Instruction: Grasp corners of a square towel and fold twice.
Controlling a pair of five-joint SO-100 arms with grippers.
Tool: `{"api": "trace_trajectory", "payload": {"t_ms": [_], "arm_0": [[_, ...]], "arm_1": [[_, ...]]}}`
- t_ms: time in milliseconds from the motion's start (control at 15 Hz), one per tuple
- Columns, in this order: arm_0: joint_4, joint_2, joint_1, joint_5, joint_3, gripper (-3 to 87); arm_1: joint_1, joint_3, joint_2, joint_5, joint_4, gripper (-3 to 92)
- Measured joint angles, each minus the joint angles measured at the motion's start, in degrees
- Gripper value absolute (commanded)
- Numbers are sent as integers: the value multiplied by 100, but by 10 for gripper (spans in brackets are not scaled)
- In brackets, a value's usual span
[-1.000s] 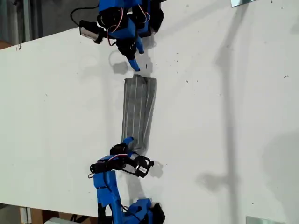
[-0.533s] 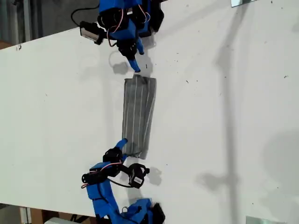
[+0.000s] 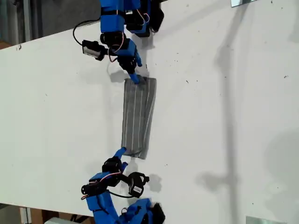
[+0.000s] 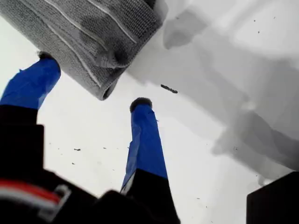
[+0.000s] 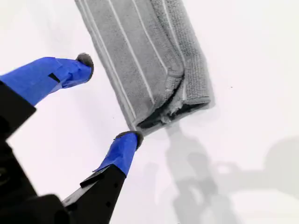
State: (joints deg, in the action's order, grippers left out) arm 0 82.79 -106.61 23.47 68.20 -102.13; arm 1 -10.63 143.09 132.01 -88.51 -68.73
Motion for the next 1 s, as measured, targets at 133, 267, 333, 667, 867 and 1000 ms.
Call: {"api": "trace_trajectory", "payload": {"t_ms": [133, 267, 333, 667, 867, 1000], "arm_0": [[-62, -246, 0, 88, -167, 261], [-44, -492, -62, 149, -193, 250], [-44, -545, -105, 149, -193, 245], [-62, -826, -149, 149, -475, 242], [-79, -940, -158, 193, -492, 241], [-105, -940, -176, 220, -492, 241]], "arm_1": [[-149, 0, -527, 0, 545, 326], [-149, -211, -1450, 0, 1125, 332], [-149, -475, -1986, 0, 1310, 333], [-149, -703, -2566, 0, 1468, 333], [-220, -659, -2171, 9, 984, 330], [-264, -272, -1661, -53, 853, 327]]}}
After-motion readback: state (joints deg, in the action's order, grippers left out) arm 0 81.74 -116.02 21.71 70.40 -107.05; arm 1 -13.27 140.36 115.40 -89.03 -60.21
